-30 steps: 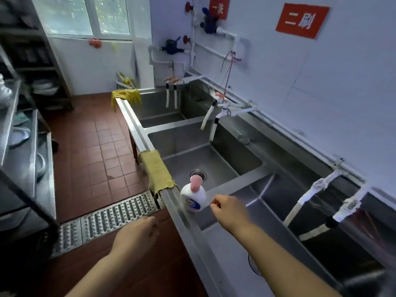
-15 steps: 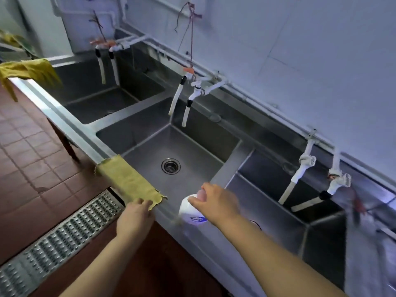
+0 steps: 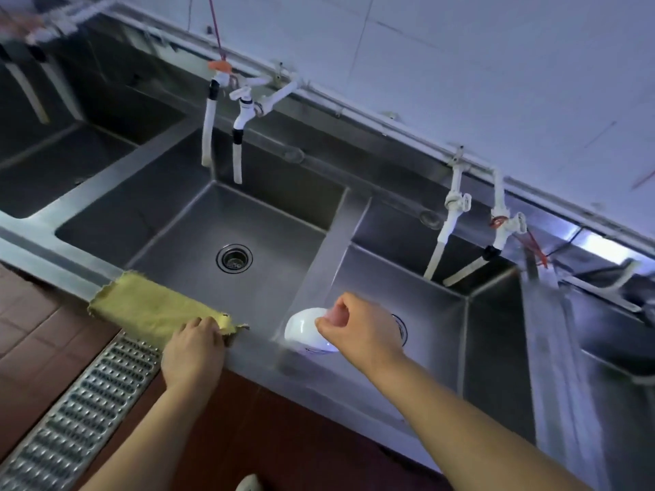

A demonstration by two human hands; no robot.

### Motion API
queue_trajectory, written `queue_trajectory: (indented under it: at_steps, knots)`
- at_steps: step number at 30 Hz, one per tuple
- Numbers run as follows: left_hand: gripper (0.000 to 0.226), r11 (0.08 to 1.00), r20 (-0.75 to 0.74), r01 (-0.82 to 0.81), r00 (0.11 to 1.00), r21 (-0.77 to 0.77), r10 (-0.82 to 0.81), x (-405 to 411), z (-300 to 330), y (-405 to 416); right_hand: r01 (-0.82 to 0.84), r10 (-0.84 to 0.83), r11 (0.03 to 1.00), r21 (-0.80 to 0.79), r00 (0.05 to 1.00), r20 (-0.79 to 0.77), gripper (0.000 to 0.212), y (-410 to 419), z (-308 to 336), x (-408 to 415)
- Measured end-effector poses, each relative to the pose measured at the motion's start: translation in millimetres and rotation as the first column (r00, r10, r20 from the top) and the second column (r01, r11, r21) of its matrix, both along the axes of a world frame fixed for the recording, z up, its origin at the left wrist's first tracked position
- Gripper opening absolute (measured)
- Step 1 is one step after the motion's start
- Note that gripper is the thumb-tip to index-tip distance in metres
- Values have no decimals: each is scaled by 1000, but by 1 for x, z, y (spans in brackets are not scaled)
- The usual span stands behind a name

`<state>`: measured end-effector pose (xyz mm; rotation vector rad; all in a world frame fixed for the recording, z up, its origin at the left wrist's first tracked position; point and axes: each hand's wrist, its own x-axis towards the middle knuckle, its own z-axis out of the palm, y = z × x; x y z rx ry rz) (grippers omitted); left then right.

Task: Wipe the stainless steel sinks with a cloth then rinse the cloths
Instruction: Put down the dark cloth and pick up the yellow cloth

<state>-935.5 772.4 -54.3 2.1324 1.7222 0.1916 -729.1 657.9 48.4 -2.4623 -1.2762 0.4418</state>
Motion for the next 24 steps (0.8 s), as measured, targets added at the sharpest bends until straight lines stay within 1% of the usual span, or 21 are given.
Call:
queue_trajectory:
  at_steps: [3, 6, 8, 10, 13, 15, 18, 20, 24]
  knots:
    - [14, 997, 116, 21, 993, 79, -30, 26, 20, -19, 49, -50, 999, 22, 999, 12, 25, -29, 7, 22]
    - [8, 996, 264, 50, 962, 79, -69, 59, 41, -49, 135, -135, 990, 36, 991, -16, 24, -72, 18, 51]
    - [12, 992, 360, 112, 924, 59, -125, 83, 57, -74, 199, -199, 979, 48, 980, -6, 23, -108, 26, 71]
    - [17, 983, 422, 171, 888, 68, -184, 109, 76, -105, 256, -257, 965, 53, 966, 2, 22, -148, 34, 91]
    - [14, 972, 461, 219, 857, 80, -231, 155, 109, -160, 339, -341, 939, 67, 940, 23, 21, -217, 48, 122]
    - [11, 947, 515, 300, 798, 112, -314, 189, 128, -203, 377, -381, 921, 94, 924, 31, 21, -270, 56, 143]
    - [11, 901, 546, 393, 721, 185, -427, 239, 152, -272, 449, -458, 886, 120, 887, 60, 22, -353, 65, 174]
    - [14, 866, 556, 453, 672, 214, -489, 272, 162, -321, 506, -516, 852, 134, 855, 50, 22, -410, 68, 193]
    - [17, 772, 556, 584, 566, 250, -608, 333, 174, -415, 583, -587, 809, 71, 802, 112, 24, -520, 76, 227]
